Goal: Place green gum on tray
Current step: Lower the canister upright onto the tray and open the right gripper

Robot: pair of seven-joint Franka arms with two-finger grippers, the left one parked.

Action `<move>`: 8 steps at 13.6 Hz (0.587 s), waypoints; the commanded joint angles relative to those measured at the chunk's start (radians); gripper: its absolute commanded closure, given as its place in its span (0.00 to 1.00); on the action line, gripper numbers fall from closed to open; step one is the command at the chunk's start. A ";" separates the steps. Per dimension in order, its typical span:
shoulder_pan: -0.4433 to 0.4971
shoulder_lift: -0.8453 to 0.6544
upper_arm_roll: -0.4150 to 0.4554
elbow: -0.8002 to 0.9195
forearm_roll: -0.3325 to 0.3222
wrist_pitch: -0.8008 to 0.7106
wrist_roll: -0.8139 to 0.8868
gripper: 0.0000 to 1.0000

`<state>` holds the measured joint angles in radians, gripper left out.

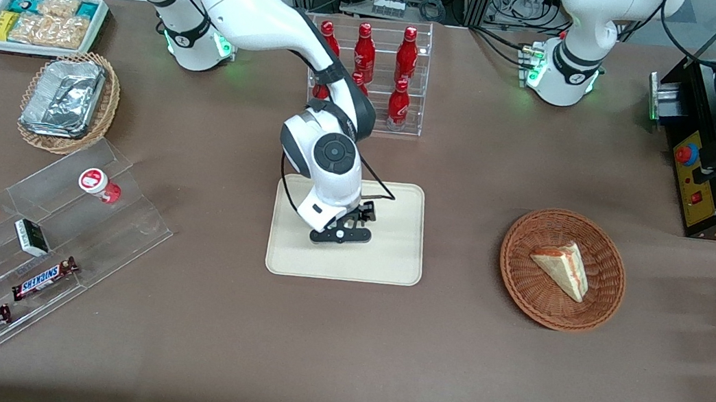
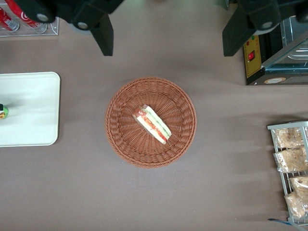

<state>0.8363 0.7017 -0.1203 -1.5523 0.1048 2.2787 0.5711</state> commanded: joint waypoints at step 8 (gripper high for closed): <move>0.003 0.007 -0.010 0.028 -0.016 -0.007 -0.008 0.00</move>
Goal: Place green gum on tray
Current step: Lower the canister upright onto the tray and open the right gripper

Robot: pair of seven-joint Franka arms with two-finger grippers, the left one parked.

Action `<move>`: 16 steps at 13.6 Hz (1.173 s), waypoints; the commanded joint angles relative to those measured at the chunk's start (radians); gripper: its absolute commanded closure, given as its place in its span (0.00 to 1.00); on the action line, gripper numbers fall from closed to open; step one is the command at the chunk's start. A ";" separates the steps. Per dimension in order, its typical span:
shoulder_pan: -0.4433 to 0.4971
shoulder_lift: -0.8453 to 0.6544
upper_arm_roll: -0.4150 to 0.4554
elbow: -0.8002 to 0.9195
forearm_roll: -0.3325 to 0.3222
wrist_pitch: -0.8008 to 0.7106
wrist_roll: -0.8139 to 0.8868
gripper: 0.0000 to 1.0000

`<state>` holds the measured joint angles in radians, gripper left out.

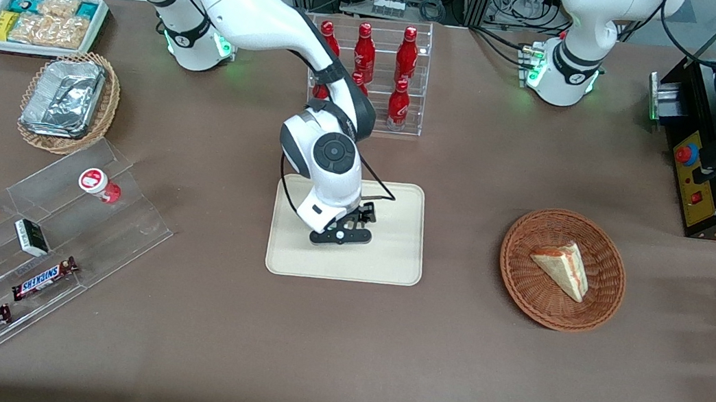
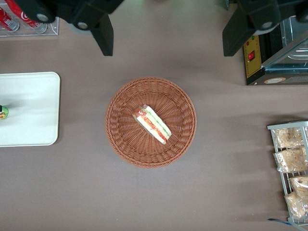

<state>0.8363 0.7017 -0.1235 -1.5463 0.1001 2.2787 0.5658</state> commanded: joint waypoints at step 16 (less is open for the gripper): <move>-0.120 -0.169 -0.013 0.014 -0.004 -0.278 -0.213 0.00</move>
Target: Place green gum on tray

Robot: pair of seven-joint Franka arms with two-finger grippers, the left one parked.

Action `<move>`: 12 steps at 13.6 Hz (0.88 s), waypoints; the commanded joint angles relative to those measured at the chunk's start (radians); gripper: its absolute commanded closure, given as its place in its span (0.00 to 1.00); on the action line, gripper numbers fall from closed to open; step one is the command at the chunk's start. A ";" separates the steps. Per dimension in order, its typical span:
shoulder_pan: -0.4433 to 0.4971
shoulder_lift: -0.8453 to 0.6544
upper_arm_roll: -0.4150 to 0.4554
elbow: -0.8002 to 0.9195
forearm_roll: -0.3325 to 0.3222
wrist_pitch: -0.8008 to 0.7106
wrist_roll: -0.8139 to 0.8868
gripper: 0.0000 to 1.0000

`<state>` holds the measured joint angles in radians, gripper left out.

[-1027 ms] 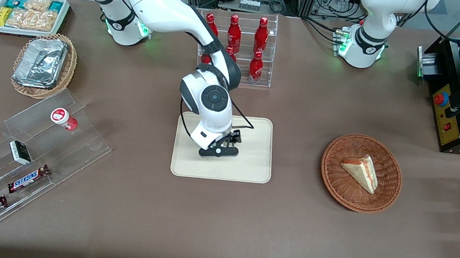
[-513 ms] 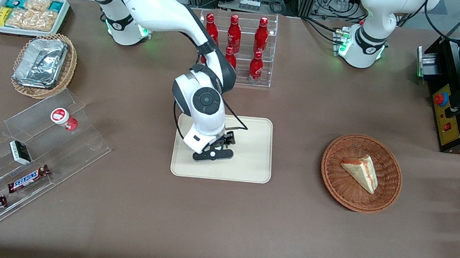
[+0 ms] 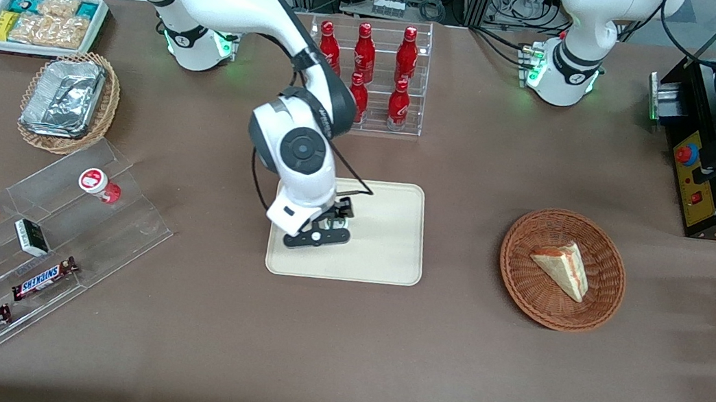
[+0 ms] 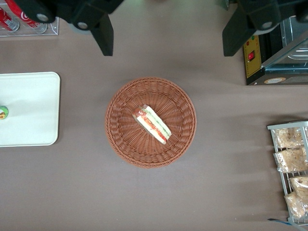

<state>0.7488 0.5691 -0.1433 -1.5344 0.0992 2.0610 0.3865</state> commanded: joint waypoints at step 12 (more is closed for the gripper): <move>-0.374 -0.256 0.008 -0.073 0.005 -0.254 -0.248 0.00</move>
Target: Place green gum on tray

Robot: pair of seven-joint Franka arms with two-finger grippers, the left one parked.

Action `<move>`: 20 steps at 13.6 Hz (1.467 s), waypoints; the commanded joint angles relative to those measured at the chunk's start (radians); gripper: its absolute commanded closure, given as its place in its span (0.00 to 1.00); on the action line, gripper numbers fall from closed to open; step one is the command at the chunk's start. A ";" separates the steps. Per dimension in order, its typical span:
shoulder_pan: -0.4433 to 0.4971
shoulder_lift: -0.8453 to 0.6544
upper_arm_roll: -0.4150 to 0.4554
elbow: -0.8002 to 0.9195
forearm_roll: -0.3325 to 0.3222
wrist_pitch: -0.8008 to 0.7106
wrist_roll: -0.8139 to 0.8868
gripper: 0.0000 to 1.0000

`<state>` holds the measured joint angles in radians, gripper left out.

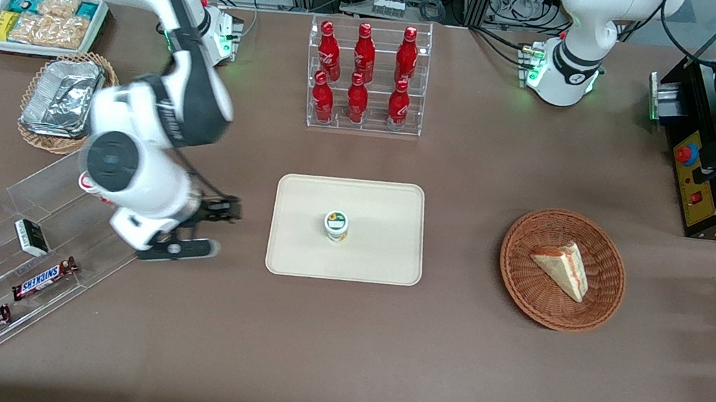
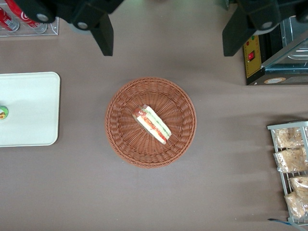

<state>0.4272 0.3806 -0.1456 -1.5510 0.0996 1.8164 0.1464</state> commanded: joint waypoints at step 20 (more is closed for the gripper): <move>-0.407 -0.396 0.018 -0.163 -0.112 -0.287 -0.238 0.00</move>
<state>0.0278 0.0191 -0.1386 -1.6850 0.0085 1.5535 -0.0921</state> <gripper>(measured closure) 0.000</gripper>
